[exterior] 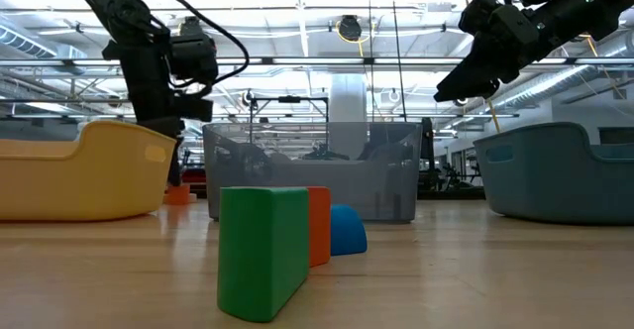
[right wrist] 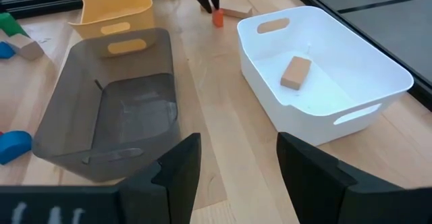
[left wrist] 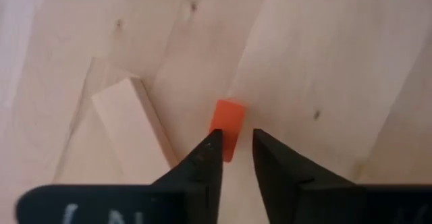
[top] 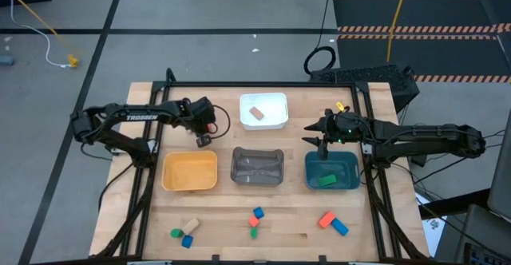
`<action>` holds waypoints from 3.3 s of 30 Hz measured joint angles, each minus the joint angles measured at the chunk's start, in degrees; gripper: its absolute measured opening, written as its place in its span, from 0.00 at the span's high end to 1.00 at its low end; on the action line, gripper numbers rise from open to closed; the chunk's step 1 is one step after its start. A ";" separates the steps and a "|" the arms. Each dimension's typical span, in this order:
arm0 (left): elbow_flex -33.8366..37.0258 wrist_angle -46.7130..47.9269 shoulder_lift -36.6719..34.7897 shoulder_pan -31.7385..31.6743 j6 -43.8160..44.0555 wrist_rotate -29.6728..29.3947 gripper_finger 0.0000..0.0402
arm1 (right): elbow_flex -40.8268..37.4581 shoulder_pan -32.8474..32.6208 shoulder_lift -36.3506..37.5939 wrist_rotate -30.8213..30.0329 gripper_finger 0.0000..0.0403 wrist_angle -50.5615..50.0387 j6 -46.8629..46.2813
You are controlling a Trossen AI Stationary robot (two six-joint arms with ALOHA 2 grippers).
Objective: Sort & place blocks by color
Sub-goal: Put the top orange flat square block into the yellow bin, then put the top rectangular wooden block into the white bin
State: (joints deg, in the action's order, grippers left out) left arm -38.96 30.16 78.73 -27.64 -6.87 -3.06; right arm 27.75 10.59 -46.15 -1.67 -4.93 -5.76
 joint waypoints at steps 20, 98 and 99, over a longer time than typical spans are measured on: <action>0.07 -2.96 0.12 0.02 4.35 0.16 0.59 | 0.00 -0.02 0.00 0.00 0.54 -0.02 -0.61; 5.77 -13.63 -0.01 -10.15 13.27 -1.99 0.61 | 0.00 -0.02 0.01 -0.02 0.54 -0.02 -5.44; 5.77 -13.63 -0.01 -9.89 13.30 -1.89 0.61 | 0.00 -0.02 0.00 -0.02 0.54 -0.02 -5.53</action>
State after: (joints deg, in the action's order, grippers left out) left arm -33.19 16.53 78.72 -37.52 6.44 -4.95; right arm 27.75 10.57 -46.15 -1.69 -4.95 -11.29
